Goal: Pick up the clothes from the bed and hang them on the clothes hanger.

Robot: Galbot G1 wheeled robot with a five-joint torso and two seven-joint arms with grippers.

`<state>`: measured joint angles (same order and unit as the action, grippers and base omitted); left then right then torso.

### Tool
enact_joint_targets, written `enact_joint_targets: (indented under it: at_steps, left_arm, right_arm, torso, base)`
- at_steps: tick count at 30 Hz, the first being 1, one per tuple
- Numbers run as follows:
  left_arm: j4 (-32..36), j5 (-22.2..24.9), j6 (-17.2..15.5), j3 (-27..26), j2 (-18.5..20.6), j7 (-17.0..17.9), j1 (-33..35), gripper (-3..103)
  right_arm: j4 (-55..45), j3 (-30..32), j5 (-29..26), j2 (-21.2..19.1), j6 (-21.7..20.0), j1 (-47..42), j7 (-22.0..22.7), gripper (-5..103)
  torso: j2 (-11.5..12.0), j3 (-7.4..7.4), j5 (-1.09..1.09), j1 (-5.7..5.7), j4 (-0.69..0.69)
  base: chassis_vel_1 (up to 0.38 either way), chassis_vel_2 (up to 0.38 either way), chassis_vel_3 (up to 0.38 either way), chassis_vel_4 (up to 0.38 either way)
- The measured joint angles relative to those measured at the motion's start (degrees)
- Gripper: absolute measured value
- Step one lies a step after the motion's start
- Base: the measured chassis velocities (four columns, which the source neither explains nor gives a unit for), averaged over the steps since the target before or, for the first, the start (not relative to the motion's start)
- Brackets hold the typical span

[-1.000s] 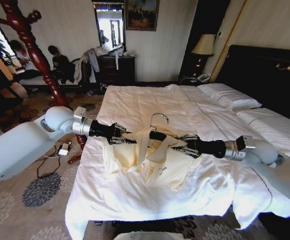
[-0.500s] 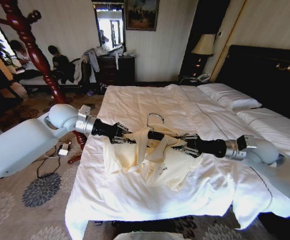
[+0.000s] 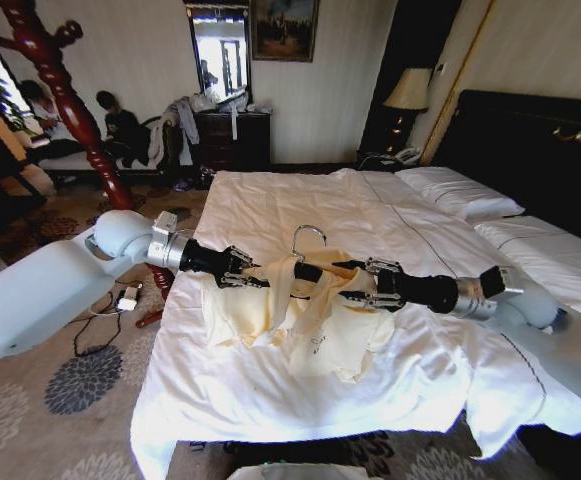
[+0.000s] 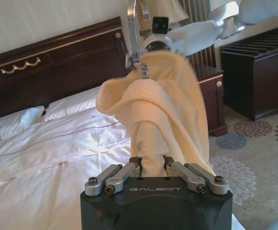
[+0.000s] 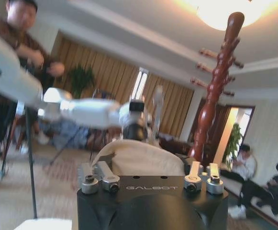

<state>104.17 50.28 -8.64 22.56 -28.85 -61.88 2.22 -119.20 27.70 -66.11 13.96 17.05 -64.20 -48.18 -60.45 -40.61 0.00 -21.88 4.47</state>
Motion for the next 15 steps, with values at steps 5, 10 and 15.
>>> enact_joint_targets:
  at_steps: [5, 10, 15]
  left_arm:
    - [-0.1, 0.3, -0.3, -3.7, 0.1, 0.4, 3.7, 17]
    - [0.1, 1.7, -0.7, -9.1, -0.2, 1.0, 7.6, 17]
    - [0.2, 2.3, -0.9, -14.4, -0.1, 1.2, 11.1, 17]
  right_arm:
    - [-2.1, 0.5, -5.1, -0.5, -0.6, 1.8, 4.4, 90]
    - [-3.0, 0.5, -6.6, -0.7, -0.3, 1.3, 8.8, 100]
    - [-3.4, 0.5, -7.4, -0.7, -1.4, 1.1, 16.4, 100]
  torso:
    - [0.0, 0.00, -0.01, 0.00, -0.01]
    - [0.0, 0.00, 0.01, 0.00, 0.00]
    - [0.0, 0.00, 0.00, 0.00, 0.00]
  base:
    - [0.000, 0.000, 0.000, 0.000]
    - [0.000, 0.000, 0.000, 0.000]
    - [0.000, 0.000, 0.000, 0.000]
